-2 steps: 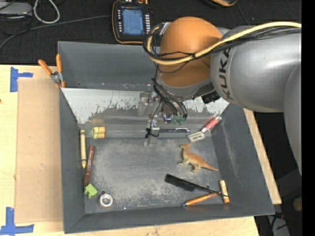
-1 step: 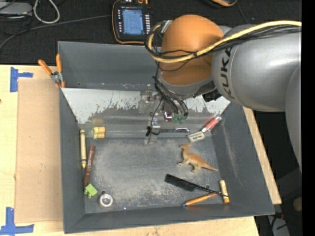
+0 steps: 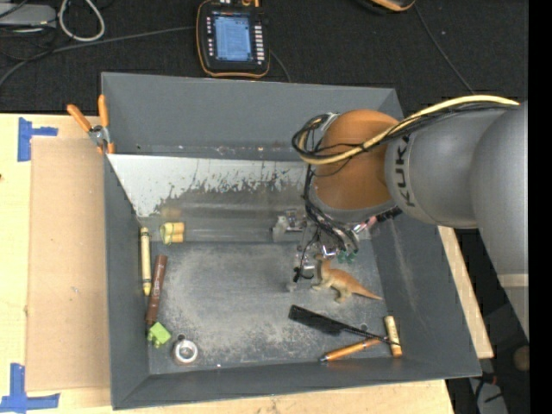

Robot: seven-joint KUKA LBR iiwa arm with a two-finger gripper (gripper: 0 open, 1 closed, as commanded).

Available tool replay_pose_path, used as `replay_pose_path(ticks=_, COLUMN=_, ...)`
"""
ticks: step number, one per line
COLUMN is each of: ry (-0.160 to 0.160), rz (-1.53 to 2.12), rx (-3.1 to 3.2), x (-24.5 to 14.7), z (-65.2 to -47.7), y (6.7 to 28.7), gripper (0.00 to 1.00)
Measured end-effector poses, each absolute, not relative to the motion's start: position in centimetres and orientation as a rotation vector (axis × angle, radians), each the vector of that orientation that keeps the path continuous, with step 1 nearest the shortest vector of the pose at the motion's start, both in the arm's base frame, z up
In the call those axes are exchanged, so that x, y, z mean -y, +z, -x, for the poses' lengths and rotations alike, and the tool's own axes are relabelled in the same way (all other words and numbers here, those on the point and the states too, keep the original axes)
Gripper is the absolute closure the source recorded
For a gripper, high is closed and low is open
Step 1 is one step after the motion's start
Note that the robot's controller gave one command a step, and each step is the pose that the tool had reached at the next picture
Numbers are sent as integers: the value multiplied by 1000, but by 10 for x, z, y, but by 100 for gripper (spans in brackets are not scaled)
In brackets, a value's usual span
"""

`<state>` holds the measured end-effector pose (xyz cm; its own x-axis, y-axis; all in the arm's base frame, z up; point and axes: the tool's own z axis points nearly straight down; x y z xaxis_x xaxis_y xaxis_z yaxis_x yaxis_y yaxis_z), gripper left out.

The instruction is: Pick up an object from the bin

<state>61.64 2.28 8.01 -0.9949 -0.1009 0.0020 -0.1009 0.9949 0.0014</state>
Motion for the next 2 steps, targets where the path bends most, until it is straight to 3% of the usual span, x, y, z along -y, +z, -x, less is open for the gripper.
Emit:
replay_pose_path(ticks=1, ry=-8, rz=-121, rx=3159, x=-15, z=-625, y=154, gripper=0)
replay_pose_path(ticks=2, ry=-4, rz=-239, rx=3120, x=57, z=-579, y=98, gripper=0)
